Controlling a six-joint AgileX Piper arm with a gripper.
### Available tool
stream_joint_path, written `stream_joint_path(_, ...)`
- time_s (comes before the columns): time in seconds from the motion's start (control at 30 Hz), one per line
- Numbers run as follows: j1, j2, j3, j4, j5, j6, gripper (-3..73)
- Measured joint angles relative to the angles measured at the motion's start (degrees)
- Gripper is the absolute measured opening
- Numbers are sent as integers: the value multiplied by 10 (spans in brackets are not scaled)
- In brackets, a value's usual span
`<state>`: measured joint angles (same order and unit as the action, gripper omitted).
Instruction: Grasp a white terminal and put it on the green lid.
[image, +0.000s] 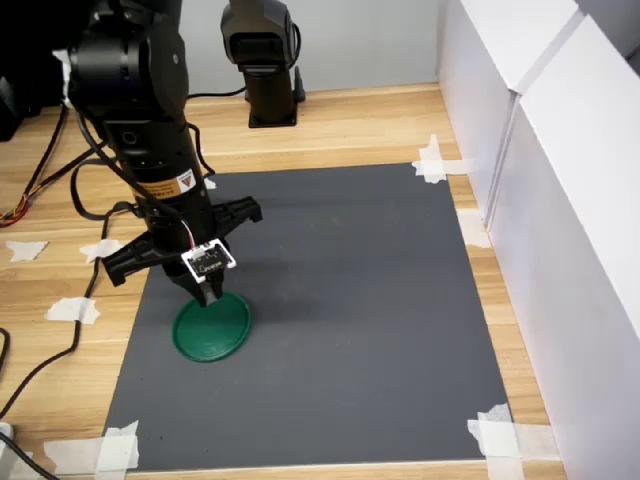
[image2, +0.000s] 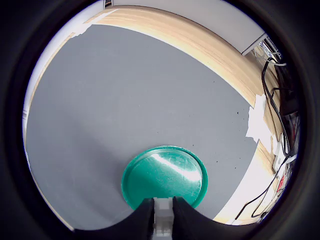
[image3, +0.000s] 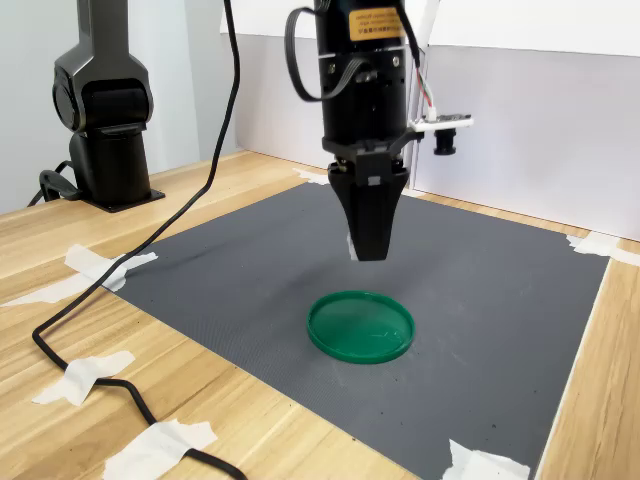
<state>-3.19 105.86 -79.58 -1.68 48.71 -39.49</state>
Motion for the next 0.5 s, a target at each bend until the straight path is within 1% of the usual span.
stream_joint_path(0.13, 0, 17, 5, -6, -16, 3, 87)
stream_joint_path(0.5, 0, 42, 5, -20, -23, 16, 87)
